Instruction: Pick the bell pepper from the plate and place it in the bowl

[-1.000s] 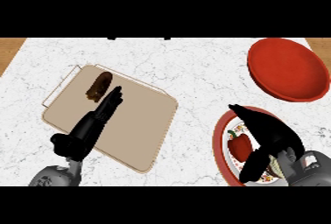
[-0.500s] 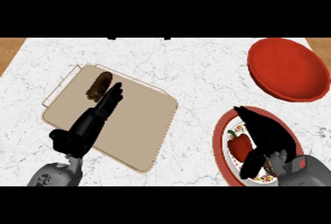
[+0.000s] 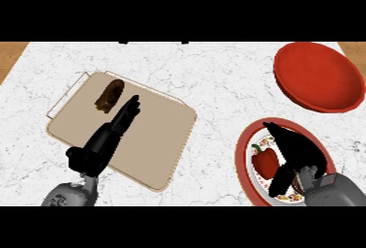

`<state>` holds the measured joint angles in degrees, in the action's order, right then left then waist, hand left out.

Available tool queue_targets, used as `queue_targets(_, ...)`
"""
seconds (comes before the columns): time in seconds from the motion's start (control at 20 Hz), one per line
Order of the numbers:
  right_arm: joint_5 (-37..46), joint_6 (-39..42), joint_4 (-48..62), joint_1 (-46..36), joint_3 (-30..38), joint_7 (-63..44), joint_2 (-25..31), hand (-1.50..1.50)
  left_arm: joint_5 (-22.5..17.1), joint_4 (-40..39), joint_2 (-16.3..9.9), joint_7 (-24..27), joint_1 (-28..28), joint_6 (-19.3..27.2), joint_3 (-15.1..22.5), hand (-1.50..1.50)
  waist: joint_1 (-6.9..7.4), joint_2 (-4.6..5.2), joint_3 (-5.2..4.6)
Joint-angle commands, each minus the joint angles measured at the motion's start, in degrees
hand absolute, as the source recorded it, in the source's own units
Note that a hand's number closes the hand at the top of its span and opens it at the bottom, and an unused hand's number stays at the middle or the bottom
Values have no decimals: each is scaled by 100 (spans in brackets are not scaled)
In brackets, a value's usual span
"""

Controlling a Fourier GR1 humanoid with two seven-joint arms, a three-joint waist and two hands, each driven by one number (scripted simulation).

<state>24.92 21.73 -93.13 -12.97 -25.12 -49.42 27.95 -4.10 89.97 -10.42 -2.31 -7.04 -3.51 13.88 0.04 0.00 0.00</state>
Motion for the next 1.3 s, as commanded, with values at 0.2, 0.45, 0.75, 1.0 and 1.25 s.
queue_targets(0.2,626,-291,978,-41,360,1020,-623,150,24,670,66,-378,370,-234,-100,0,45,-1,3)
queue_targets(0.45,1313,-389,310,272,193,1172,-645,150,286,159,335,-193,123,-169,-162,0,-4,-4,1)
queue_targets(0.75,1542,-170,415,11,586,1298,-924,150,359,-283,274,514,299,-524,-425,0,-4,-1,-1)
queue_targets(1.0,2142,-526,1719,-1047,457,1404,-1581,150,345,173,426,-463,-233,-344,-464,0,44,9,1)
queue_targets(1.25,2455,-646,3375,-2798,892,1699,-1499,150,568,-15,561,-46,-29,-359,-171,0,155,35,1)
